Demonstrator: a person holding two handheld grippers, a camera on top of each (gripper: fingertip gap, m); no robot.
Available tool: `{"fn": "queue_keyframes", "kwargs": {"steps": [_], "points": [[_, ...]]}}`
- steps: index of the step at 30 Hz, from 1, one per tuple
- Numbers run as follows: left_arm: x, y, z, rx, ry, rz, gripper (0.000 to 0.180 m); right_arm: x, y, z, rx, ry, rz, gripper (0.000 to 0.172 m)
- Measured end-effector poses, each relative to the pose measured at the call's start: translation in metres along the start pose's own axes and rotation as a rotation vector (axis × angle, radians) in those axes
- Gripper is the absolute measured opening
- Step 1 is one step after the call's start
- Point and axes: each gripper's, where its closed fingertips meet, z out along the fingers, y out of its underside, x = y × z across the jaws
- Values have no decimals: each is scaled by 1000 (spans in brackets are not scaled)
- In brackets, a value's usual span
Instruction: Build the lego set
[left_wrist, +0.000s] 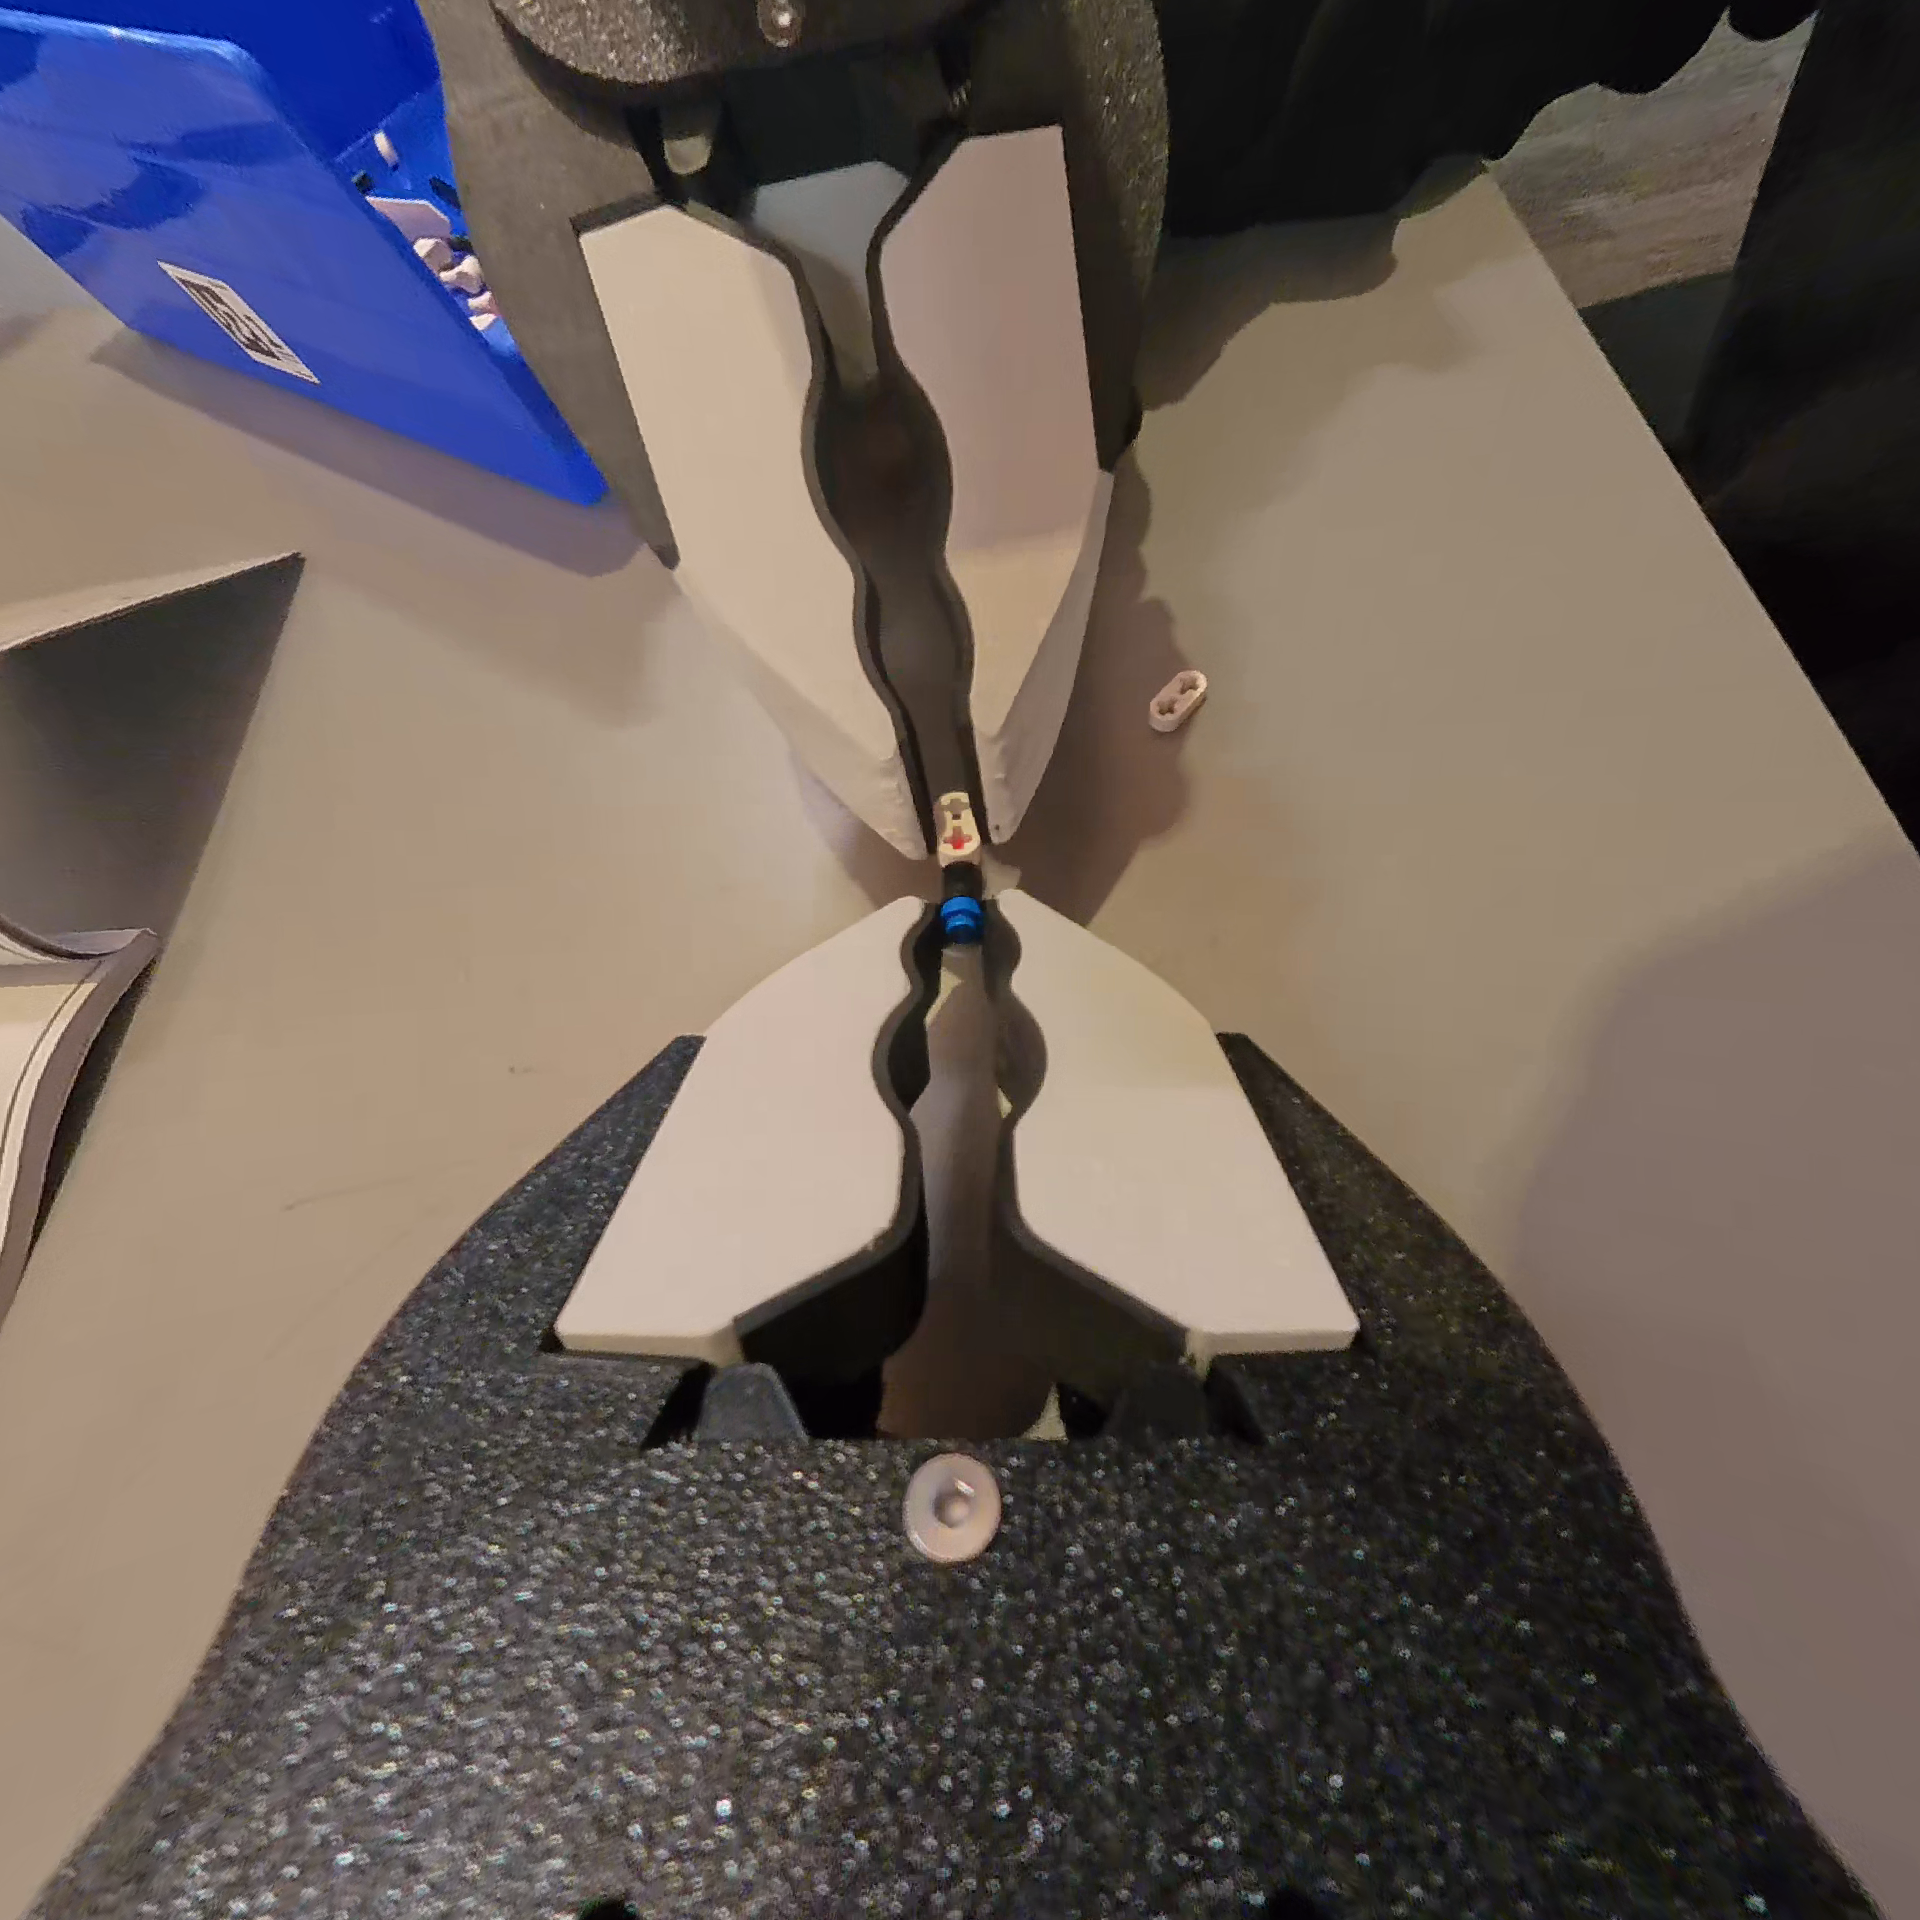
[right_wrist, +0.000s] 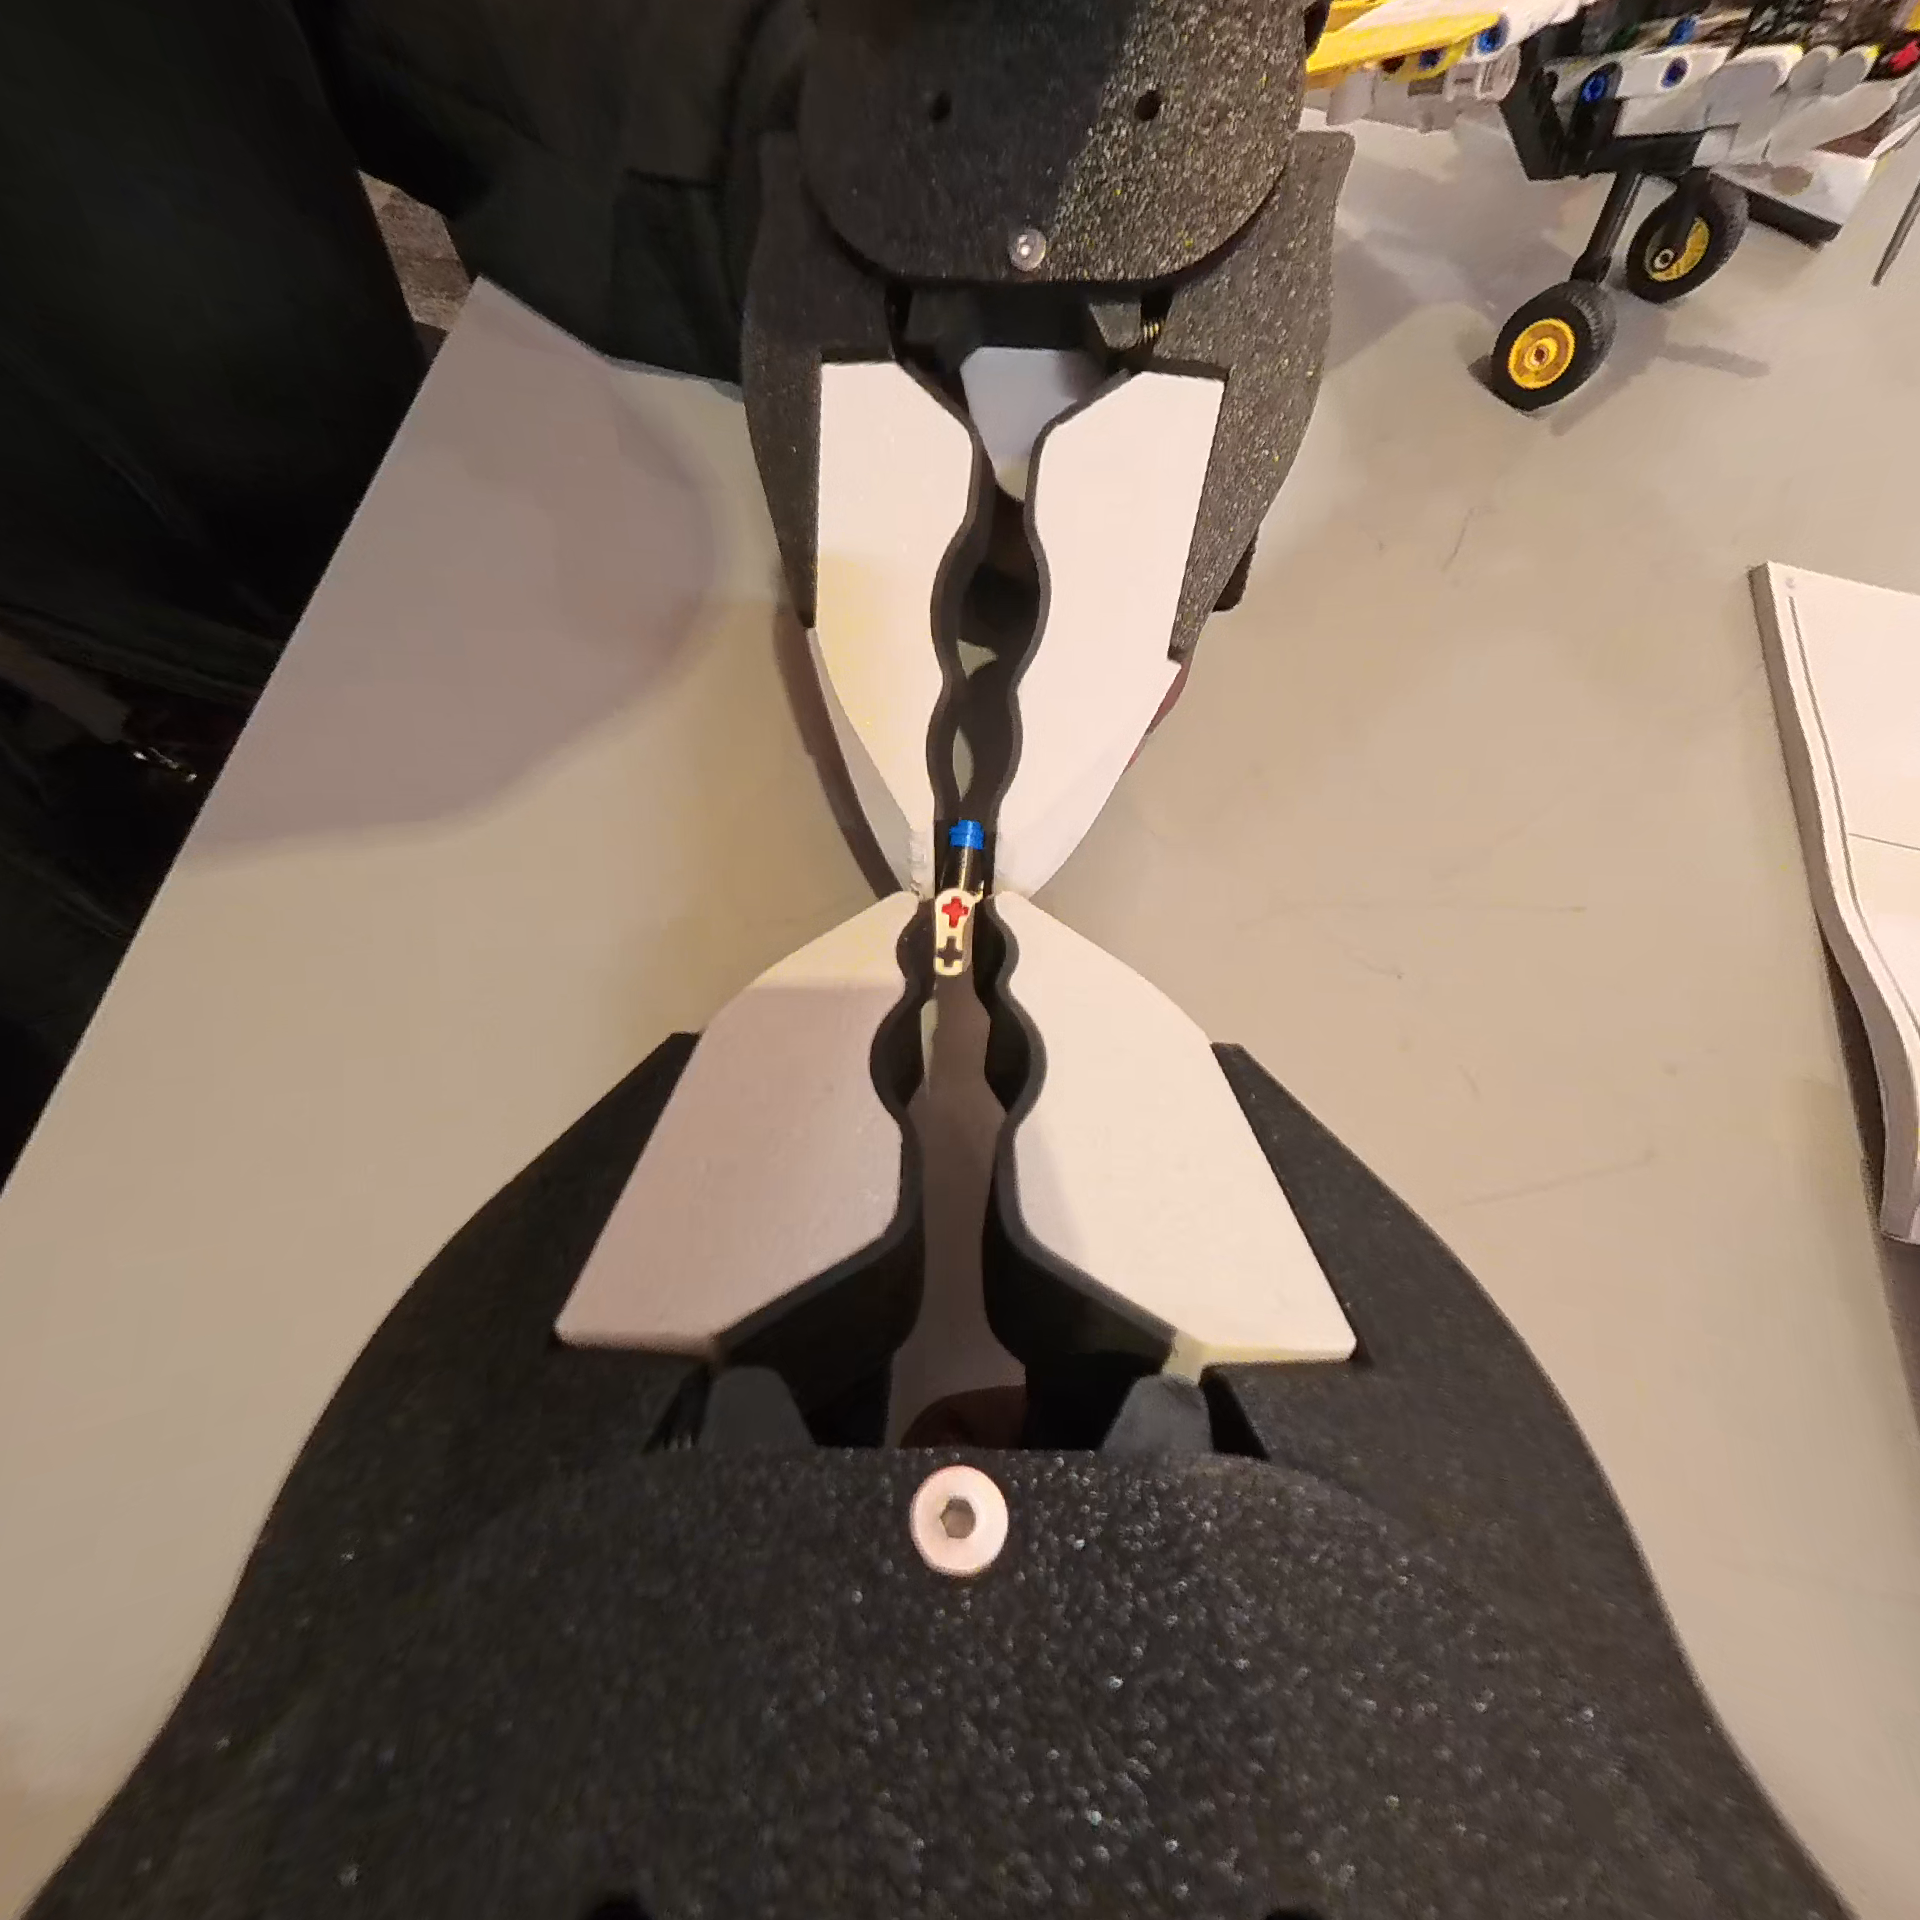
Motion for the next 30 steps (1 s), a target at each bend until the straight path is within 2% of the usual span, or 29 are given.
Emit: {"fn": "queue_keyframes", "kwargs": {"steps": [6,8,14,18,21,24,30], "points": [[2,0,0,1,3,18,6,-2,1,1,-3,-23,9,7],[1,-7,-2,47,2,7,6,-1,1,1,-10,-14,4,7],[-3,0,0,-6,-24,-13,7,3,7,5,-31,14,13,7],[-10,-1,-4,31,-17,-95,7,12,2,2,-12,76,11,7],[-17,-5,-9,77,-17,-186,7,23,3,-6,-11,140,35,19],[-24,-8,-14,125,-19,-268,7,24,6,-14,-12,130,78,19],[-26,-6,-11,101,-50,-249,7,1,29,-30,-168,94,247,20]]}}
